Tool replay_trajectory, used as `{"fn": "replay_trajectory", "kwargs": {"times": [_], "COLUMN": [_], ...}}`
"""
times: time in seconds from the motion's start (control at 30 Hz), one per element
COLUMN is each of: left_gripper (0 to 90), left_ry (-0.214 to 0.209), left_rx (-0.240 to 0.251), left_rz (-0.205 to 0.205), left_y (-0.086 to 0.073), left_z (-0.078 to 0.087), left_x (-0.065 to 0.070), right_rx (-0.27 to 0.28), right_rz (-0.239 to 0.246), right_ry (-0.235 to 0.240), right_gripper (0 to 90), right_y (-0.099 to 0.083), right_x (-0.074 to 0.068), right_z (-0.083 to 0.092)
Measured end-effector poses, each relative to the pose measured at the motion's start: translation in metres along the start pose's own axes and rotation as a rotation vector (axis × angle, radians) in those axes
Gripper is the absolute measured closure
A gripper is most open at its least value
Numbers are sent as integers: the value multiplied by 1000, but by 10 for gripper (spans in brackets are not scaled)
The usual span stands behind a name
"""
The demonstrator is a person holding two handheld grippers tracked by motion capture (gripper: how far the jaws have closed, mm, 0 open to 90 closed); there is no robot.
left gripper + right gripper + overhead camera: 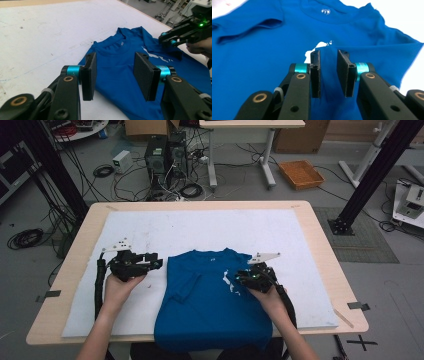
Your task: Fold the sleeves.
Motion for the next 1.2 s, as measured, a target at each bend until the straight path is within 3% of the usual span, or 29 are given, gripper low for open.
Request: {"fn": "replay_trajectory", "kwargs": {"times": [0.13,0.27,0.47,0.6,0.93,1.2], "left_gripper": [540,540,540,540,540,532], "left_ry": [-1,-2,-1,-2,-7,-7], "left_rx": [-3,-2,-5,-2,-7,-6], "left_rz": [-5,-6,-8,-4,-3,-1], "left_y": [0,0,0,0,0,0], "left_z": [0,0,0,0,-1,-2], "left_x": [0,0,1,0,1,1], "right_rx": [-61,-62,-59,-23,-2,16], "right_rz": [23,45,80,73,51,18], "right_ry": [-37,-58,-88,-75,-27,-41], "right_gripper": [750,769,887,892,894,847], "right_y": [-3,-1,0,5,12,16], "right_x": [0,0,-3,-6,-14,-10], "right_z": [-13,-15,-15,-11,-13,-19]}}
Point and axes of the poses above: each handheld gripper's, and its own axes: z roughly backward along the jaws, y roughly out of its top, x roughly to its right, the point moved 8 cm from there along -z, roughly forward along the jaws, and after that the axes turned 1 degree about y, right-handed, at the moved point
